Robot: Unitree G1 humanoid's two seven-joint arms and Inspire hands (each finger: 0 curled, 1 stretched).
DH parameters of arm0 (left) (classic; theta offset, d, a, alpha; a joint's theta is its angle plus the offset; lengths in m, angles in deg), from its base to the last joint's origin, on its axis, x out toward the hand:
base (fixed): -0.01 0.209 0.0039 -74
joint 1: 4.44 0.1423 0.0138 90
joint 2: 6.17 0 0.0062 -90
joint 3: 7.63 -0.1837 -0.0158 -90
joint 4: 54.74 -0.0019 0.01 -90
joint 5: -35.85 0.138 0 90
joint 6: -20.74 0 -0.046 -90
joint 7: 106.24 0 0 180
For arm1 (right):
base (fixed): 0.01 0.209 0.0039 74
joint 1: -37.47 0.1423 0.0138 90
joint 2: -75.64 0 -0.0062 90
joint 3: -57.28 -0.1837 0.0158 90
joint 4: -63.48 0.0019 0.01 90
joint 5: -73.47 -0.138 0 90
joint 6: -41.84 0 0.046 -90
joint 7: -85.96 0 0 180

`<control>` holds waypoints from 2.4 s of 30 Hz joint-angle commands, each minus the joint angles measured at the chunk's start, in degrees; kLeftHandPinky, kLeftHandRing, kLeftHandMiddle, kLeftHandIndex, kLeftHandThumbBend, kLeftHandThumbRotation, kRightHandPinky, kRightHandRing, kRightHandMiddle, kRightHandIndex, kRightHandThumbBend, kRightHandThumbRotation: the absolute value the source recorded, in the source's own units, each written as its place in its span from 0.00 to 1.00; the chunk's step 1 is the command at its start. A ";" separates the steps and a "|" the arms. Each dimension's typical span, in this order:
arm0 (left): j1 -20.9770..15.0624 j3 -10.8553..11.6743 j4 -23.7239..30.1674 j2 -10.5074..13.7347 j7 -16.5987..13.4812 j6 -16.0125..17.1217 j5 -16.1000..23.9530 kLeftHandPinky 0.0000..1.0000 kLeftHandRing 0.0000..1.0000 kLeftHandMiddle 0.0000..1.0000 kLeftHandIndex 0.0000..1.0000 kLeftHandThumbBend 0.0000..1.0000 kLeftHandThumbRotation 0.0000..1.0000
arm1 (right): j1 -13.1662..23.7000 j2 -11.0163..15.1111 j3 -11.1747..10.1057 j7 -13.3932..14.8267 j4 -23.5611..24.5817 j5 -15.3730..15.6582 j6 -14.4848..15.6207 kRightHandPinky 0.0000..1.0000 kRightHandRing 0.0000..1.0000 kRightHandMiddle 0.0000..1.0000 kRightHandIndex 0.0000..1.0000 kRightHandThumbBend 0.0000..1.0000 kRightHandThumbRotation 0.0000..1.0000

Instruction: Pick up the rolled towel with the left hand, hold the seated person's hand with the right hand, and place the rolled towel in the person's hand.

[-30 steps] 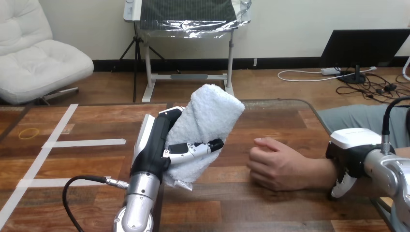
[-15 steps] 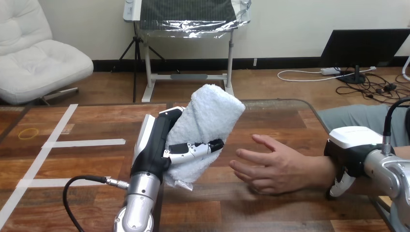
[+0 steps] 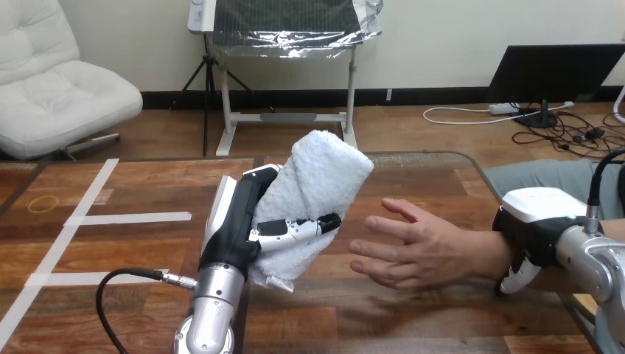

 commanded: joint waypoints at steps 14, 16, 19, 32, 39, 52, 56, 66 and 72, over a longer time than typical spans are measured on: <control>-5.51 -0.54 0.32 0.39 0.31 0.61 0.39 0.32 0.37 0.41 0.50 0.61 0.05 | -0.12 2.79 -3.65 1.00 4.52 -2.49 1.64 0.16 0.25 0.36 0.41 0.58 0.00; -5.52 -0.57 0.30 0.40 0.31 0.64 0.46 0.32 0.37 0.41 0.50 0.61 0.04 | -0.21 2.98 -3.72 1.17 4.75 -2.64 1.53 0.17 0.26 0.37 0.43 0.59 0.00; -5.60 -0.63 0.03 0.51 0.40 1.00 0.52 0.32 0.37 0.41 0.50 0.60 0.04 | -0.16 3.14 -3.79 1.08 5.03 -2.69 1.89 0.18 0.27 0.37 0.43 0.59 0.00; -5.87 -0.84 -0.47 0.88 0.53 0.90 0.84 0.32 0.37 0.41 0.50 0.61 0.04 | -0.01 3.82 -4.39 0.88 5.95 -2.69 1.86 0.16 0.25 0.36 0.41 0.59 0.00; -6.12 -0.88 -1.13 1.13 0.49 1.22 1.11 0.32 0.37 0.41 0.50 0.61 0.04 | -0.14 3.78 -5.15 1.82 5.83 -3.41 1.19 0.16 0.25 0.35 0.40 0.61 0.00; -5.94 -1.61 -1.21 2.38 1.85 0.88 2.37 0.32 0.37 0.42 0.50 0.59 0.05 | 0.04 3.85 -5.55 1.28 6.78 -3.36 1.86 0.16 0.25 0.35 0.42 0.62 0.00; -5.94 -1.84 -1.79 2.93 2.81 1.34 2.45 0.32 0.37 0.42 0.50 0.58 0.05 | 0.03 3.91 -5.76 0.94 7.84 -3.20 2.52 0.17 0.26 0.36 0.43 0.62 0.00; -6.18 -2.73 -2.92 4.17 4.42 1.71 2.51 0.33 0.37 0.42 0.51 0.59 0.01 | 0.08 4.28 -6.26 1.15 10.27 -2.87 3.28 0.16 0.25 0.36 0.42 0.62 0.00; -6.55 -3.14 -3.33 4.66 5.30 1.48 2.71 0.33 0.37 0.42 0.51 0.59 0.01 | 0.39 4.72 -6.66 1.46 11.20 -2.72 3.08 0.16 0.25 0.35 0.41 0.63 0.00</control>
